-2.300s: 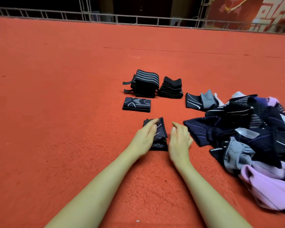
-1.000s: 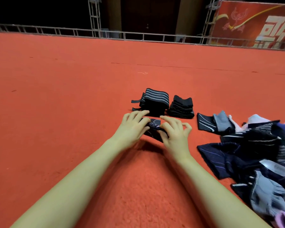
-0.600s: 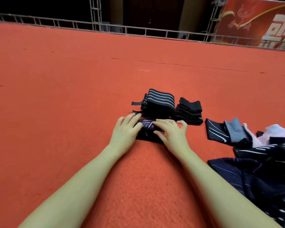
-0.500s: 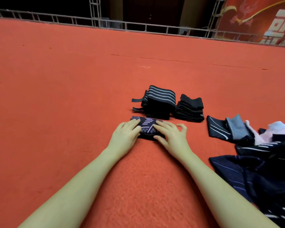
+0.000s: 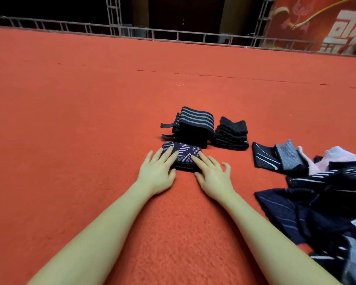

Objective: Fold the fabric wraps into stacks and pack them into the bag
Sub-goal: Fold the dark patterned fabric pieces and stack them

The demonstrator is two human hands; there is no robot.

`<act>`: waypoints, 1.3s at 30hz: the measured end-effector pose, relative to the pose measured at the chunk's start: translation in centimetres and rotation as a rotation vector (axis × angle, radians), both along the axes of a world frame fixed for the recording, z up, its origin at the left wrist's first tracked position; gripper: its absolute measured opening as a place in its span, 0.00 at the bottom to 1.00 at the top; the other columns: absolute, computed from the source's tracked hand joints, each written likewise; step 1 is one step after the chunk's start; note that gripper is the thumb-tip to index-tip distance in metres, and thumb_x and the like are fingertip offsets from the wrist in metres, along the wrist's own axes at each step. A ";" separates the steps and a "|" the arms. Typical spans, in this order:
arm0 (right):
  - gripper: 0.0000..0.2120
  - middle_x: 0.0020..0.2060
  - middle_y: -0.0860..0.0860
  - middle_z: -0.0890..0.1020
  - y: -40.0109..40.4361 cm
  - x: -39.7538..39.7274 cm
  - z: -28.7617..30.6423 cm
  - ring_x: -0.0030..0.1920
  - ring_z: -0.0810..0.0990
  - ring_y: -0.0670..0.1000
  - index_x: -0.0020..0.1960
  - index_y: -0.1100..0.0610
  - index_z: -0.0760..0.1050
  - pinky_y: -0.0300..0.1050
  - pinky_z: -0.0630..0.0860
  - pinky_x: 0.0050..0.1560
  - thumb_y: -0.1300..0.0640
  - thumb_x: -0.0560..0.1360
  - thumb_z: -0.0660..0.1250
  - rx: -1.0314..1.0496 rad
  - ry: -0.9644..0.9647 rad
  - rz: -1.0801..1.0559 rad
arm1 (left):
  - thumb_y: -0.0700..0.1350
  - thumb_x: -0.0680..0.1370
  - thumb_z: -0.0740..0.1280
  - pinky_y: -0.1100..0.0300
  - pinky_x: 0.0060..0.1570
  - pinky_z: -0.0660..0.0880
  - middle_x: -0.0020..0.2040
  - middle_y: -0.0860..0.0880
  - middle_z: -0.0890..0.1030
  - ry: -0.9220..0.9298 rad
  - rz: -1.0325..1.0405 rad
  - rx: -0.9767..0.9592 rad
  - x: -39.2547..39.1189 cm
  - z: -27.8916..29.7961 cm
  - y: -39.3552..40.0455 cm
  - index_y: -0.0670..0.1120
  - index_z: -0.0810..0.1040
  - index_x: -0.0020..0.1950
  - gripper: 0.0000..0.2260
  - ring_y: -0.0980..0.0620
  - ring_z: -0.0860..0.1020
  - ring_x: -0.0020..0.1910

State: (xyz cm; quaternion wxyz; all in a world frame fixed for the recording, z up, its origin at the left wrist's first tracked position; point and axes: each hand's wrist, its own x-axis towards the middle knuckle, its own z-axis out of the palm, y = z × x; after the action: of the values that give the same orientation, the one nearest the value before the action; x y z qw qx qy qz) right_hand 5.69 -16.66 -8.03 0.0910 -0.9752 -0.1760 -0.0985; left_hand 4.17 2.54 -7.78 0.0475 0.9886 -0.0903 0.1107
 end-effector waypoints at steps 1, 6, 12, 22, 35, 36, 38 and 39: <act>0.26 0.77 0.42 0.52 -0.1 -0.3 -0.1 0.75 0.53 0.49 0.76 0.38 0.50 0.55 0.49 0.70 0.48 0.81 0.55 0.029 0.035 -0.004 | 0.52 0.81 0.52 0.50 0.75 0.42 0.79 0.52 0.49 0.005 0.017 0.040 -0.4 0.3 -0.2 0.53 0.49 0.78 0.26 0.50 0.48 0.77; 0.28 0.75 0.44 0.59 -1.7 -3.4 0.1 0.73 0.56 0.47 0.76 0.43 0.52 0.50 0.50 0.67 0.52 0.79 0.57 0.153 0.010 -0.060 | 0.51 0.82 0.51 0.52 0.73 0.40 0.79 0.51 0.50 -0.054 0.030 0.021 -3.3 2.1 -2.7 0.51 0.51 0.78 0.25 0.50 0.46 0.77; 0.17 0.64 0.45 0.74 -6.0 -7.7 1.0 0.64 0.70 0.51 0.66 0.50 0.73 0.47 0.53 0.57 0.53 0.77 0.60 0.258 -0.181 -0.103 | 0.50 0.81 0.55 0.52 0.72 0.44 0.78 0.53 0.55 -0.033 -0.070 -0.090 -7.1 2.8 -8.0 0.52 0.57 0.77 0.23 0.52 0.49 0.77; 0.21 0.45 0.57 0.80 -14.2 -13.7 1.0 0.45 0.78 0.60 0.39 0.60 0.78 0.52 0.59 0.48 0.49 0.55 0.81 -0.103 -0.278 -0.347 | 0.50 0.82 0.55 0.51 0.69 0.51 0.76 0.53 0.60 0.100 -0.258 -0.103 -10.2 2.2 -17.2 0.55 0.63 0.74 0.19 0.51 0.54 0.75; 0.10 0.47 0.52 0.78 -14.3 -14.2 0.4 0.48 0.70 0.51 0.45 0.56 0.78 0.47 0.59 0.50 0.53 0.73 0.60 0.278 -0.597 -0.096 | 0.58 0.79 0.49 0.58 0.57 0.55 0.72 0.53 0.68 -0.067 -0.341 -0.258 -9.9 1.2 -18.2 0.54 0.72 0.68 0.23 0.49 0.64 0.68; 0.10 0.47 0.51 0.78 -13.9 -14.3 0.6 0.48 0.70 0.50 0.45 0.56 0.78 0.46 0.59 0.50 0.53 0.74 0.60 0.308 -0.602 -0.076 | 0.59 0.77 0.47 0.58 0.55 0.54 0.70 0.53 0.70 -0.100 -0.352 -0.298 -10.0 1.1 -17.7 0.53 0.75 0.65 0.25 0.48 0.65 0.66; 0.09 0.45 0.49 0.78 -13.1 -14.5 0.9 0.46 0.71 0.49 0.46 0.55 0.78 0.44 0.56 0.49 0.52 0.75 0.60 0.353 -0.598 -0.042 | 0.58 0.77 0.49 0.56 0.54 0.55 0.66 0.52 0.74 -0.165 -0.362 -0.375 -10.2 0.9 -16.5 0.53 0.77 0.58 0.21 0.47 0.67 0.61; 0.09 0.44 0.47 0.78 -12.6 -14.5 0.9 0.45 0.72 0.48 0.47 0.54 0.77 0.43 0.55 0.48 0.51 0.75 0.60 0.345 -0.589 -0.011 | 0.57 0.77 0.51 0.54 0.54 0.56 0.64 0.52 0.75 -0.194 -0.359 -0.398 -10.4 0.7 -15.7 0.55 0.76 0.56 0.17 0.48 0.67 0.60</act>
State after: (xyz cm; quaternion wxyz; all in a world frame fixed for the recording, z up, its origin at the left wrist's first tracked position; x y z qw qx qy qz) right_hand -8.79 -29.26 -7.10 0.1996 -0.8761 -0.1703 -0.4046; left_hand -6.24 -13.17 -7.03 0.2508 0.9127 -0.2445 0.2103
